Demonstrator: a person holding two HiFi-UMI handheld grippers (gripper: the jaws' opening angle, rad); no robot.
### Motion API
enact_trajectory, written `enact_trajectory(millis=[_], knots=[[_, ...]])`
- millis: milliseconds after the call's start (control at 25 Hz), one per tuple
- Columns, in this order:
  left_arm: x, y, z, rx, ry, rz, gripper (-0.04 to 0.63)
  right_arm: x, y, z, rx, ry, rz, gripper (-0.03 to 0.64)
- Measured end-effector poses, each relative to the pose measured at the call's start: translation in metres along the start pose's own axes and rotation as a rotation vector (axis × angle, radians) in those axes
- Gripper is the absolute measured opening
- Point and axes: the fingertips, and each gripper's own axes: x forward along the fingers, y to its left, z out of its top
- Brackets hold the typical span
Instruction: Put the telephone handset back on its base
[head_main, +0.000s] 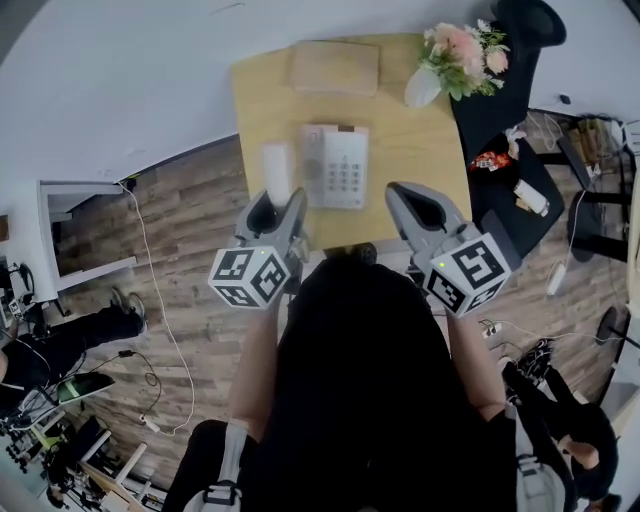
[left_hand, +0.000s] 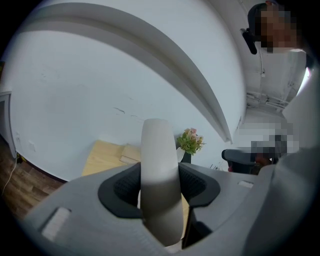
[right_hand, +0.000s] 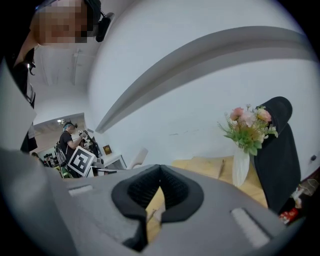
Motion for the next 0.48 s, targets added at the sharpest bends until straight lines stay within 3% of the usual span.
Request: enact_trajectory(millis=[480], knots=[[0.043, 0.031, -0.035, -0.018, 0.133, -0.015, 0.218, 0.04, 0.005, -0.015, 0.011, 0.03, -0.043, 0.0]])
